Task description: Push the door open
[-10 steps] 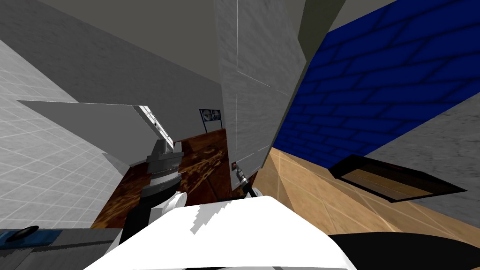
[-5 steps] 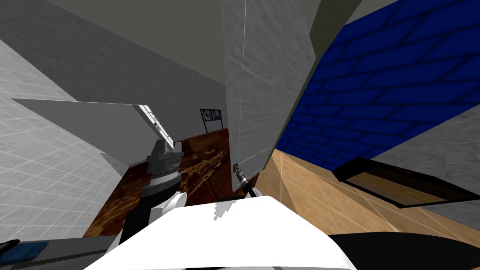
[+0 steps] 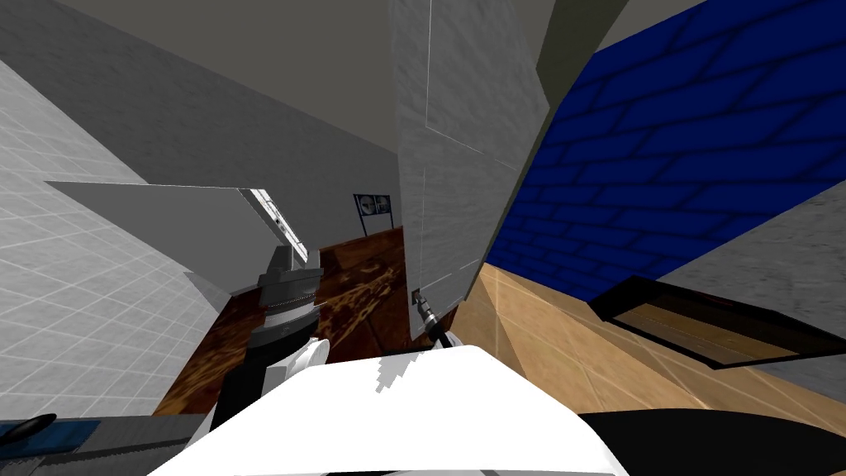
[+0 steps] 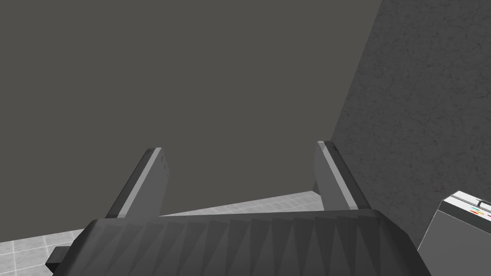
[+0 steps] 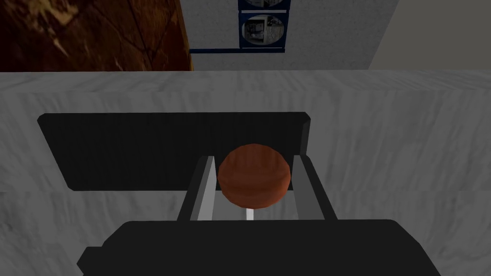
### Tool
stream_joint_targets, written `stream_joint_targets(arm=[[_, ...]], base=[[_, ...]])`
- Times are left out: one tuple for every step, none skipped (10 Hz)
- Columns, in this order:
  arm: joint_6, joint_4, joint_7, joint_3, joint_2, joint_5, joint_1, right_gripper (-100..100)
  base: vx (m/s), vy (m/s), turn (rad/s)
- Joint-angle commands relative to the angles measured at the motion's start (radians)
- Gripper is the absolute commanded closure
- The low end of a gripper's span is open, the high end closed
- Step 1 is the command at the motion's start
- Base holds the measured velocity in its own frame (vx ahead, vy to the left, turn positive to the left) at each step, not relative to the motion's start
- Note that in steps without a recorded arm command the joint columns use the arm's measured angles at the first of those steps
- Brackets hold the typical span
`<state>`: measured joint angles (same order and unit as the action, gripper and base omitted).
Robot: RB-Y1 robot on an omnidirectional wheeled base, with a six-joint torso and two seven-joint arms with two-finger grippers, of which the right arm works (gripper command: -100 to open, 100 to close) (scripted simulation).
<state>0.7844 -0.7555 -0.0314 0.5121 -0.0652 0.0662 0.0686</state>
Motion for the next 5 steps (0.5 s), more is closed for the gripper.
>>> stream_joint_targets(arm=[[-0.008,-0.016,0.005,-0.036,-0.01,0.0,-0.002,100],[-0.008,-0.014,0.006,-0.046,-0.011,0.0,-0.002,100],[-0.008,-0.013,0.007,-0.057,-0.012,0.0,0.0,100],[-0.008,-0.011,0.009,-0.07,-0.013,0.0,0.001,100],[-0.008,-0.009,0.01,-0.083,-0.014,-0.001,0.002,100]], base=[[0.13,0.112,0.016],[0.148,0.096,0.002],[0.125,0.083,0.011],[0.098,0.082,0.025],[0.086,0.069,0.012]])
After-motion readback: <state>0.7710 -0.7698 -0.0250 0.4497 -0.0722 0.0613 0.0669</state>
